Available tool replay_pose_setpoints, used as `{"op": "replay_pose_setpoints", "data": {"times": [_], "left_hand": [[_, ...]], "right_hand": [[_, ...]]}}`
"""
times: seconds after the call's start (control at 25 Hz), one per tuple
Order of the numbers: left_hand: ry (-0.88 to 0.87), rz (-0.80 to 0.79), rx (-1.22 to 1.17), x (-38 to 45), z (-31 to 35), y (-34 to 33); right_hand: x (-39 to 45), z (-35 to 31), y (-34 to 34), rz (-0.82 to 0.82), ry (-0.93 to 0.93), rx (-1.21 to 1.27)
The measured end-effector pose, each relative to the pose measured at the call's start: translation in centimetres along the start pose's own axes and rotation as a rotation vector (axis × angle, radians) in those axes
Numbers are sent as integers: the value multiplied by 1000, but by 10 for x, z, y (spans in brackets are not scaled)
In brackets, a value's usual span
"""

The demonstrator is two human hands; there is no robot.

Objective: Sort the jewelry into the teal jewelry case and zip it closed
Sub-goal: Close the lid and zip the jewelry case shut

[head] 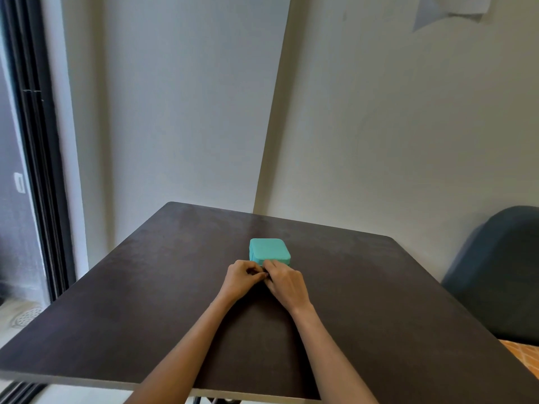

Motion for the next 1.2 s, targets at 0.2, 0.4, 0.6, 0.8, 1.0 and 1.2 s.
{"op": "replay_pose_setpoints", "data": {"times": [0.2, 0.4, 0.6, 0.8, 1.0, 1.2], "left_hand": [[-225, 54, 303, -7, 27, -5], [-262, -129, 680, -9, 17, -37], [-285, -73, 724, -1, 14, -36], [-427, 23, 790, 6, 20, -32], [-415, 190, 933, 5, 34, -16], [-544, 177, 946, -6, 48, -19]], "right_hand": [[-5, 11, -7, -90, -129, 106], [-15, 27, 0, -57, -213, 98], [-19, 78, -4, -98, -398, -26], [-11, 81, -16, -142, -399, 12], [-17, 64, -9, -81, -304, 68], [-18, 23, 9, -18, -116, 104]]}}
Point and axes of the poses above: each hand's wrist, its own x-axis towards the middle knuckle, its own y-axis out of the back of the hand, z = x × y, the point moved 9 cm from there along x, towards the middle knuckle, and after that the axes turned 10 degrees about -x, right-handed, at the moved point
